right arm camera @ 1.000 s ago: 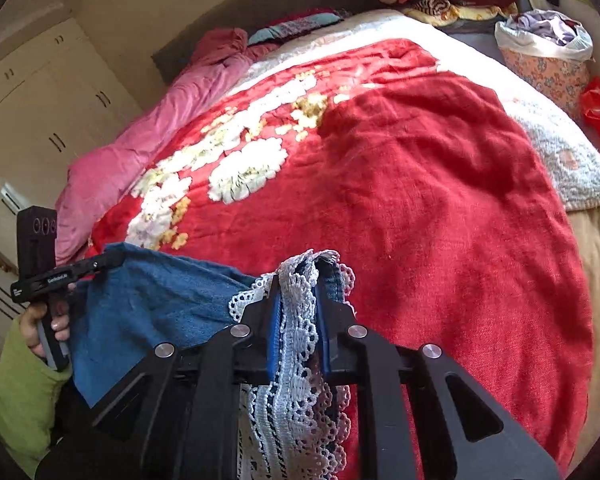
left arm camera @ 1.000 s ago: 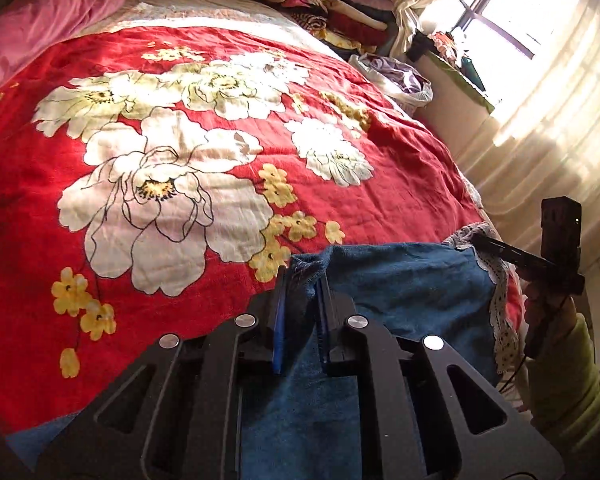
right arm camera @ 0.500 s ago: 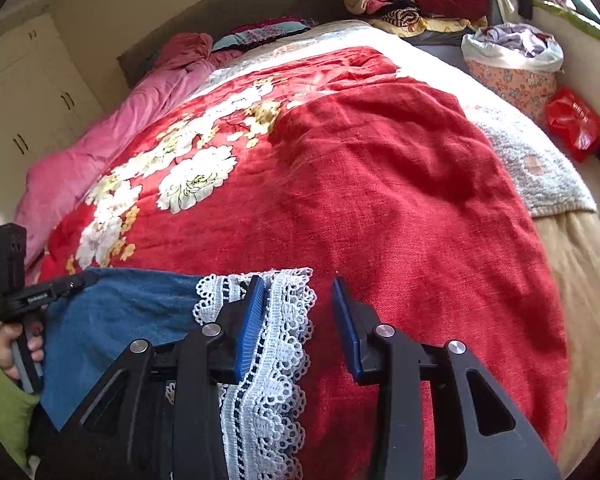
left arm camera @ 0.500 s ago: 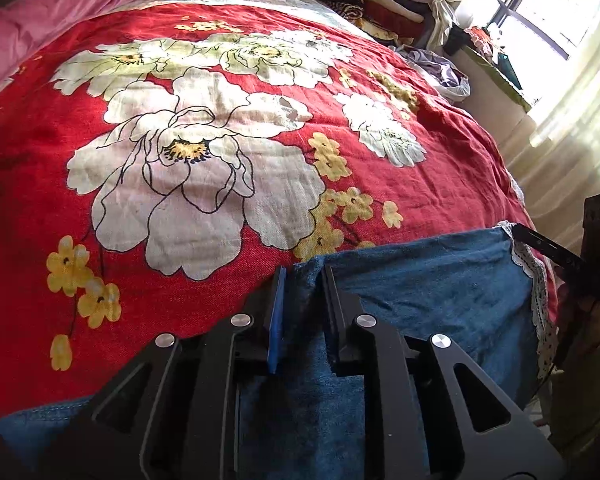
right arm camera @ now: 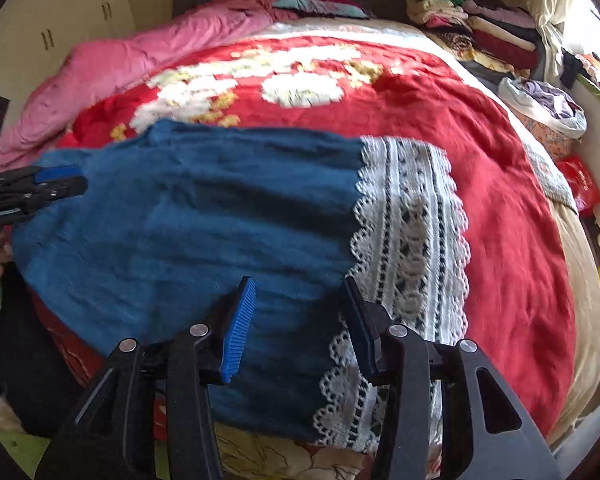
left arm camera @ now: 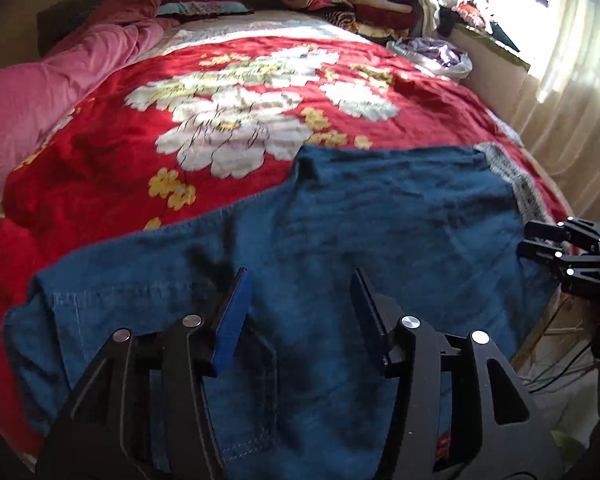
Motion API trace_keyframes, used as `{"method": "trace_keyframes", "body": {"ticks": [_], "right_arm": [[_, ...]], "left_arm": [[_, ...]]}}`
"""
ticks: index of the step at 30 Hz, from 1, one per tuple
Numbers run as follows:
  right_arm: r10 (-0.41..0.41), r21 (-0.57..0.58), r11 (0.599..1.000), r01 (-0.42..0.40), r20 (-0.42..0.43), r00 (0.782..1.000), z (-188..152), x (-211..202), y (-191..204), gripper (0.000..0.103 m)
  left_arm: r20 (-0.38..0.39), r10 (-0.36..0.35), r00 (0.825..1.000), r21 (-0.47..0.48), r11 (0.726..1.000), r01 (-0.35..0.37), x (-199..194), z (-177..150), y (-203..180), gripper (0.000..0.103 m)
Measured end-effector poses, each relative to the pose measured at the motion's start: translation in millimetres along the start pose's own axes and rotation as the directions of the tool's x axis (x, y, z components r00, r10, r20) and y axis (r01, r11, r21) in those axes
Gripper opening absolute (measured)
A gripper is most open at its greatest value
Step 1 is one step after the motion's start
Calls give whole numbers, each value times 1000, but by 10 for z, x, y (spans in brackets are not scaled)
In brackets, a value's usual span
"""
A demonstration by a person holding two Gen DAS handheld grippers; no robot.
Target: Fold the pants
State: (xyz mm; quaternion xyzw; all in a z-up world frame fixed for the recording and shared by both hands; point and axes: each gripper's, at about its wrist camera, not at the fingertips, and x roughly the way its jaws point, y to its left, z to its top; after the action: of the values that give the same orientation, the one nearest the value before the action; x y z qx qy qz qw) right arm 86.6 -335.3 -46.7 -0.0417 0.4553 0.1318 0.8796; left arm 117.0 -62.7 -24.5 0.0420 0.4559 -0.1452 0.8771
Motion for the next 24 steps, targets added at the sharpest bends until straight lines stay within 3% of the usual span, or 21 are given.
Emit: {"method": "trace_keyframes", "body": {"ticks": [3, 5, 9, 11, 13, 18, 21, 24], "right_arm": [[-65, 35, 997, 65, -1, 998, -111, 24, -146, 41], [-38, 85, 996, 38, 7, 999, -150, -2, -256, 37], [-60, 68, 996, 58, 17, 998, -159, 49, -201, 39], [-49, 91, 995, 46, 33, 998, -154, -54, -194, 40], [-22, 77, 997, 15, 84, 996, -160, -250, -120, 45], [65, 32, 997, -70, 130, 989, -247, -427, 180, 53], [86, -15, 996, -85, 117, 989, -301, -377, 404, 53], [49, -25, 999, -47, 82, 995, -344, -282, 468, 53]], "left_arm": [[-56, 35, 998, -48, 998, -38, 105, -176, 219, 46], [-44, 50, 998, -63, 997, -53, 69, -221, 350, 46], [-8, -20, 1000, -129, 992, 18, 62, -253, 510, 47], [28, -7, 1000, -140, 990, 10, -67, -250, 492, 47], [58, 0, 998, -125, 992, 7, -273, -280, 440, 59], [70, 38, 997, -114, 993, -30, -598, -420, 308, 66], [35, 40, 999, -54, 998, -38, -566, -520, 53, 70], [-40, 133, 990, 66, 989, -130, -336, -644, -199, 73]]}}
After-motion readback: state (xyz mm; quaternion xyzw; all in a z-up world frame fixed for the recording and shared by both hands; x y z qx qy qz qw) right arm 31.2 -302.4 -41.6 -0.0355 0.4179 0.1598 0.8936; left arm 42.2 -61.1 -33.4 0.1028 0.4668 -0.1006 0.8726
